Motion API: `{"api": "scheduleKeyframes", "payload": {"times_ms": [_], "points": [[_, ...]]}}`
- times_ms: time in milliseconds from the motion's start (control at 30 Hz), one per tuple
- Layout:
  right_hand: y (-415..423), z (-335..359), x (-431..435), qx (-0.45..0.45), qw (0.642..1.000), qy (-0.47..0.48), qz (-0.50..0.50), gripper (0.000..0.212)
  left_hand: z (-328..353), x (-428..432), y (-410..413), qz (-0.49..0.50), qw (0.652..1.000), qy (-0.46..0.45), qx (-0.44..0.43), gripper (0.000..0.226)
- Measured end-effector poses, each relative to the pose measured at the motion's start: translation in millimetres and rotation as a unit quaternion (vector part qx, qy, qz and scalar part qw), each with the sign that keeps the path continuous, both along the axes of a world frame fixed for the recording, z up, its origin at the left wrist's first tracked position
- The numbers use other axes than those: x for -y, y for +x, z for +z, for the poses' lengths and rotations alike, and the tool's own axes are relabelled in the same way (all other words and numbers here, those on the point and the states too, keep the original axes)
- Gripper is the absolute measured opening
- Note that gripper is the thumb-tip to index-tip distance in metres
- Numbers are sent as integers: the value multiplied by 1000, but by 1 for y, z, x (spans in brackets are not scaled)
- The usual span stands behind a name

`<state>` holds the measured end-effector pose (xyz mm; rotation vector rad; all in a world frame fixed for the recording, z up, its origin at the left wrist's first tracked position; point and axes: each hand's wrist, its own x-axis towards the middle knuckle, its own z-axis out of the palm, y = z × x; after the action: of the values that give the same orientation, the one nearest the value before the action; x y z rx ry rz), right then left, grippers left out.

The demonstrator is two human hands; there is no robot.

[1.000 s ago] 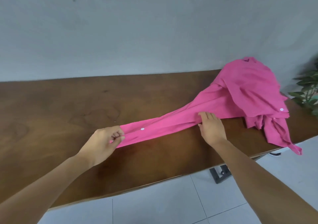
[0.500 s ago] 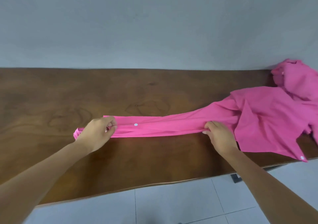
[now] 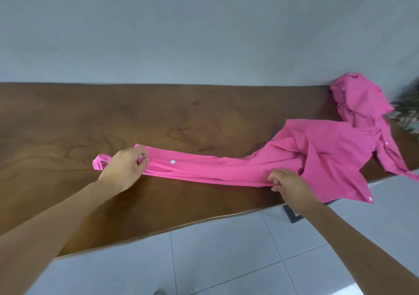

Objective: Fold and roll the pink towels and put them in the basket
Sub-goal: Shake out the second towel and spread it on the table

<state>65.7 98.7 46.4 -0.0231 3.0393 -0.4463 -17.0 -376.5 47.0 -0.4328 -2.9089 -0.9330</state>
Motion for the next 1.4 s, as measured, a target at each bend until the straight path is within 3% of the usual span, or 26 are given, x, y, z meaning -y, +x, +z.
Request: {"api": "scheduleKeyframes", "payload": {"times_ms": [100, 200, 333, 533, 700, 833, 1233, 1400], "points": [[13, 3, -8, 23, 1000, -8, 18, 41, 1, 2, 23, 14, 1000, -1, -4, 12], [32, 10, -12, 20, 999, 13, 38, 27, 1, 1, 54, 27, 999, 2, -27, 20], [62, 15, -12, -33, 996, 48, 70, 22, 4, -4, 107, 54, 998, -6, -30, 15], [127, 2, -22, -126, 988, 89, 28, 28, 6, -14, 194, 67, 996, -3, -58, 20], [178, -4, -20, -164, 986, 23, -21, 13, 8, -21, 266, 100, 995, -3, -31, 24], [216, -7, -5, -207, 978, -27, -22, 15, 6, -15, 313, 118, 993, -15, 11, 27], [278, 5, 49, -162, 978, -114, -60, 8, 15, 24, 354, 149, 989, 1, 4, 31], [290, 7, 88, -135, 971, -178, -89, 17, 33, 69, 367, 158, 987, -7, 7, 30]]}}
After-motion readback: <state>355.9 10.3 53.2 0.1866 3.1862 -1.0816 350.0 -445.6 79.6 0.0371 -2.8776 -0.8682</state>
